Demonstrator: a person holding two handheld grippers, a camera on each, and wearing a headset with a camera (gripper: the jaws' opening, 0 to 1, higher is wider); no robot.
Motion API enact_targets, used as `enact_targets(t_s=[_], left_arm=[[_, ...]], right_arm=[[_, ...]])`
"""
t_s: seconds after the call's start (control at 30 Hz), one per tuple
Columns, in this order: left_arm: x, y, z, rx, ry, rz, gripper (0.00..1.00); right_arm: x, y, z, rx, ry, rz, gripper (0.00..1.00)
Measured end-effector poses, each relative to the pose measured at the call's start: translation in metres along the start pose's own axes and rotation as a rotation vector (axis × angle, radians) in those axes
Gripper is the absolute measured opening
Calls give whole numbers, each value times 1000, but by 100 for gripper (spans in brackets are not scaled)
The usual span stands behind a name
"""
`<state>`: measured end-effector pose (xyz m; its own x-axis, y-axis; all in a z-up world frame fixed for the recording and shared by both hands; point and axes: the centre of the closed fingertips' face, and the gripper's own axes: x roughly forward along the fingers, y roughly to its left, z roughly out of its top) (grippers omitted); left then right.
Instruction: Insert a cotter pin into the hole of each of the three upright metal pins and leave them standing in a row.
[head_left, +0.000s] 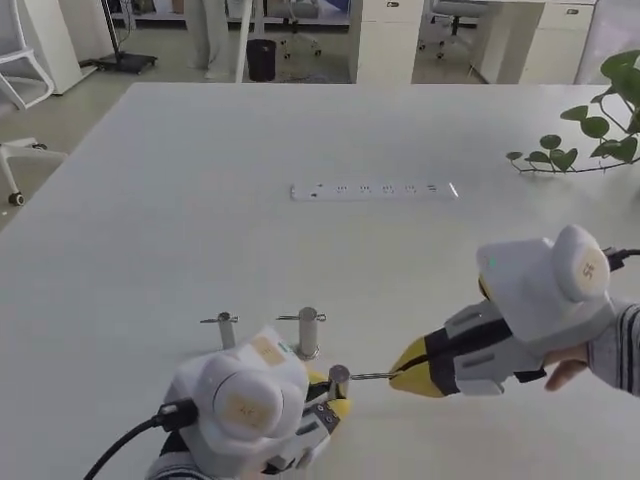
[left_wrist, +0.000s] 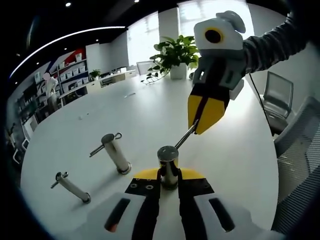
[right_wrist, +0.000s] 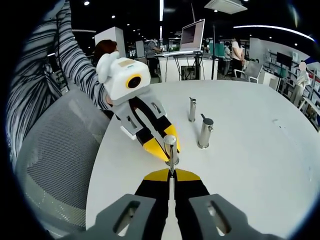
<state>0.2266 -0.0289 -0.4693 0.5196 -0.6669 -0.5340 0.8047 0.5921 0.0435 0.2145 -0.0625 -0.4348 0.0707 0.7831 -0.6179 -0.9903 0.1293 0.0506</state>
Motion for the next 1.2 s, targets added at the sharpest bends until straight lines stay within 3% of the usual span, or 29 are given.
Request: enact_targets(t_s=[0.63, 1.2], left_arm=[[3, -2, 0, 47, -11, -74, 9], [4, -2, -1, 72, -13, -118, 9]], right_arm=[[5, -5, -4, -50, 14, 15, 0], [6, -10, -6, -215, 85, 53, 0]])
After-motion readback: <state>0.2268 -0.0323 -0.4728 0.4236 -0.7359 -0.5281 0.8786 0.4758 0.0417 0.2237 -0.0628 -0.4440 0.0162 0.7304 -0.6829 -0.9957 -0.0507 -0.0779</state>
